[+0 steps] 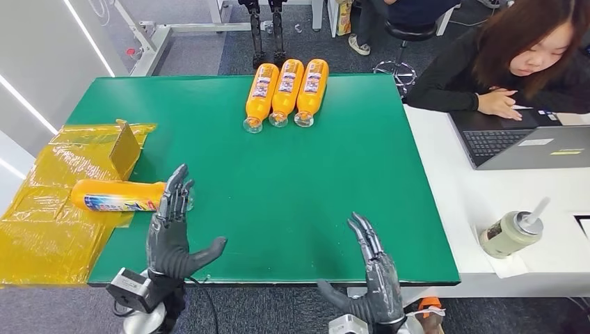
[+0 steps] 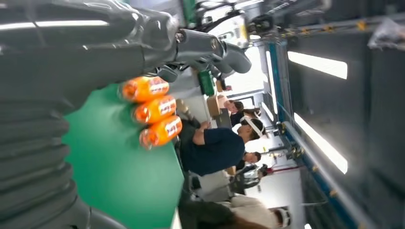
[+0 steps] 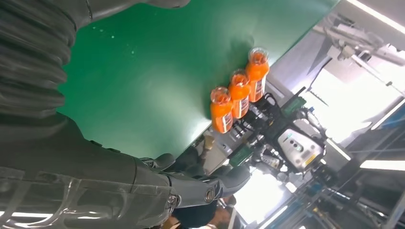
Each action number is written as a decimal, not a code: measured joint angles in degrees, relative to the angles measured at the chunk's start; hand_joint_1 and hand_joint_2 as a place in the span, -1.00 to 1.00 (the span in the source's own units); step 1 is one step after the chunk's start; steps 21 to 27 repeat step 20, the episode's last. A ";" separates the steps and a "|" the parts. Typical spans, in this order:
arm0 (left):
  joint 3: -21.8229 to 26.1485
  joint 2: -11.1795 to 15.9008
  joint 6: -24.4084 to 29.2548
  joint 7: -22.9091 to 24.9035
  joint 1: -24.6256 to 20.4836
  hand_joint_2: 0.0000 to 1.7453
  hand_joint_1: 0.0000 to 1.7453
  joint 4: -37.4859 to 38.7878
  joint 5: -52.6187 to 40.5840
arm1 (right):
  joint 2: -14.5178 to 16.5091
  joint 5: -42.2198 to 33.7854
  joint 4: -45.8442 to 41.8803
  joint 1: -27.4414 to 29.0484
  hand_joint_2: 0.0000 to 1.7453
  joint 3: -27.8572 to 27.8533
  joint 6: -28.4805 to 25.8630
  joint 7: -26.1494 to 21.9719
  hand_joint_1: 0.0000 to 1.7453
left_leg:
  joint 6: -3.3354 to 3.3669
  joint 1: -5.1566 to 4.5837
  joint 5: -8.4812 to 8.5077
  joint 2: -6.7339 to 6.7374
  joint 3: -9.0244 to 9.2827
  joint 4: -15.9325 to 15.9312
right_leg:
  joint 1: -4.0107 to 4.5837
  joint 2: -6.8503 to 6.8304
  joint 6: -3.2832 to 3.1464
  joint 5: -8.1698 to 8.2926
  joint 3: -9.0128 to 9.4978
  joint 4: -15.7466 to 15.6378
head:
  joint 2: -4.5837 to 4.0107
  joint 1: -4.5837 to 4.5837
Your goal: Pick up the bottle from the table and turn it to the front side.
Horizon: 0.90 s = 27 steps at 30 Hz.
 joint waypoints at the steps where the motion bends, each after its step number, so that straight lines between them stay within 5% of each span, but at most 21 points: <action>1: -0.06 -1.18 0.20 -0.24 0.19 1.00 -1.00 1.03 0.45 | -0.01 -0.24 -0.49 0.39 1.00 -0.34 -0.08 0.00 -1.00 | 0.02 0.00 -0.01 0.00 0.00 0.00 | 0.00 0.00 0.00 0.00 0.00 -0.01 | 0.00 0.00; 10: -0.90 -6.97 -1.97 -1.38 1.52 1.00 -1.00 7.81 9.15 | 0.16 -6.10 -3.64 3.73 1.00 -2.71 -1.68 -3.21 -1.00 | 0.01 0.02 -0.05 0.02 0.00 -0.01 | 0.01 0.01 0.01 -0.02 -0.01 0.00 | 0.00 0.00; 18: -4.20 -7.45 4.44 -1.59 2.59 1.00 -1.00 7.95 6.07 | 2.66 -5.85 -4.82 4.16 1.00 -4.07 -0.89 -5.01 -1.00 | 0.01 0.02 -0.04 0.02 0.01 -0.01 | 0.03 0.00 0.01 -0.03 0.00 0.02 | 0.00 0.00; 27: -4.84 -7.51 4.91 -1.59 2.60 1.00 -1.00 7.95 5.80 | 3.17 -5.87 -4.97 4.14 1.00 -4.23 -0.73 -5.08 -1.00 | 0.01 0.02 -0.04 0.02 0.01 -0.01 | 0.03 0.00 0.01 -0.02 0.00 0.02 | 0.00 0.00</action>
